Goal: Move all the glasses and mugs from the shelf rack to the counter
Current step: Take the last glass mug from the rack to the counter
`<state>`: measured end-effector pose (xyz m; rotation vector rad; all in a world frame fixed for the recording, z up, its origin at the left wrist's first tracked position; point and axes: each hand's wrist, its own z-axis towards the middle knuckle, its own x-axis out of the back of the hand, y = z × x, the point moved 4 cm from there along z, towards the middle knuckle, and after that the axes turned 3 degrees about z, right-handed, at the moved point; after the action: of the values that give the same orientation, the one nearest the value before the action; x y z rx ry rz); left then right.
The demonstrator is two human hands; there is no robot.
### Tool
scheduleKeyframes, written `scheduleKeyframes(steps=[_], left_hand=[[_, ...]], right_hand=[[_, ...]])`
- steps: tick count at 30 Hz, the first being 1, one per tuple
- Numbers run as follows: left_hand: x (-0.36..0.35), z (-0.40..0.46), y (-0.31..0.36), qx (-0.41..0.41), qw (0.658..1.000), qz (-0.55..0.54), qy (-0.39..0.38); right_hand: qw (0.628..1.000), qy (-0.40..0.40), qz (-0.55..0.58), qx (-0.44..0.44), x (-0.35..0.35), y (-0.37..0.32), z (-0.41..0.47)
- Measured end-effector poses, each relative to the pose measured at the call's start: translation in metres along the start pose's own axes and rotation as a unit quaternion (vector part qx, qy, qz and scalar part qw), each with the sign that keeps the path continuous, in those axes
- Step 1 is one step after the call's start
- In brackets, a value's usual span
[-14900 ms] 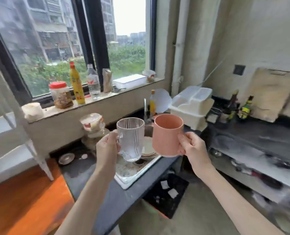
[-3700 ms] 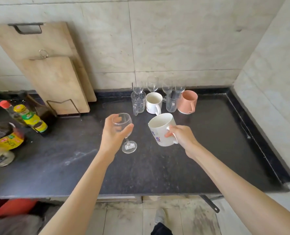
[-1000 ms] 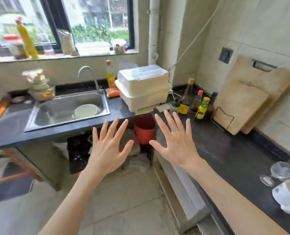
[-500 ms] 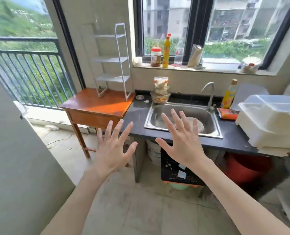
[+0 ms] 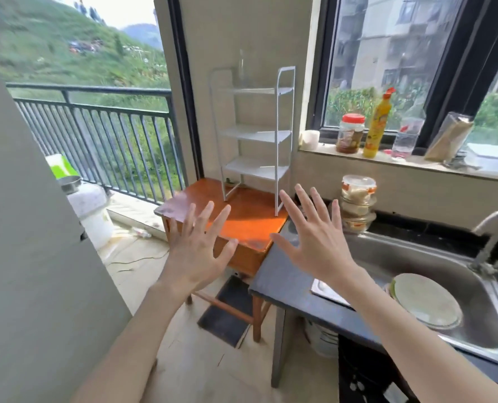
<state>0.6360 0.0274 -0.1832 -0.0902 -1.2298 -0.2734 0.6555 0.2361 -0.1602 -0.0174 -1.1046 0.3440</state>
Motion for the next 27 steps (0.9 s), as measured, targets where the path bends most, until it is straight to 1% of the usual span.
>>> scheduleKeyframes(steps=[5,9,14,18,21,25,27], left_hand=[[-0.002,0.090,-0.025,0.002,0.999,0.000,0.032],[-0.017,0.146,-0.053,0.013,0.999,-0.022,0.040],[-0.044,0.214,-0.093,0.006,0.998,-0.044,0.035],[-0.065,0.283,-0.133,-0.016,0.998,-0.059,0.031],[-0.073,0.342,-0.165,-0.042,0.996,-0.069,0.025],[-0.064,0.428,-0.207,-0.069,0.994,-0.072,0.041],[-0.058,0.468,-0.216,-0.085,0.992,-0.079,0.054]], right_hand=[[1.000,0.013,0.005,0.009,-0.013,0.019,0.099],[1.000,0.006,-0.005,0.018,-0.039,0.023,0.161],[1.000,0.009,-0.004,0.015,-0.071,0.027,0.239],[1.000,0.024,-0.009,0.003,-0.100,0.029,0.308],[0.999,0.038,-0.013,-0.023,-0.118,0.027,0.364],[0.996,0.067,0.020,-0.059,-0.128,0.022,0.436],[0.993,0.091,0.034,-0.068,-0.125,0.021,0.469]])
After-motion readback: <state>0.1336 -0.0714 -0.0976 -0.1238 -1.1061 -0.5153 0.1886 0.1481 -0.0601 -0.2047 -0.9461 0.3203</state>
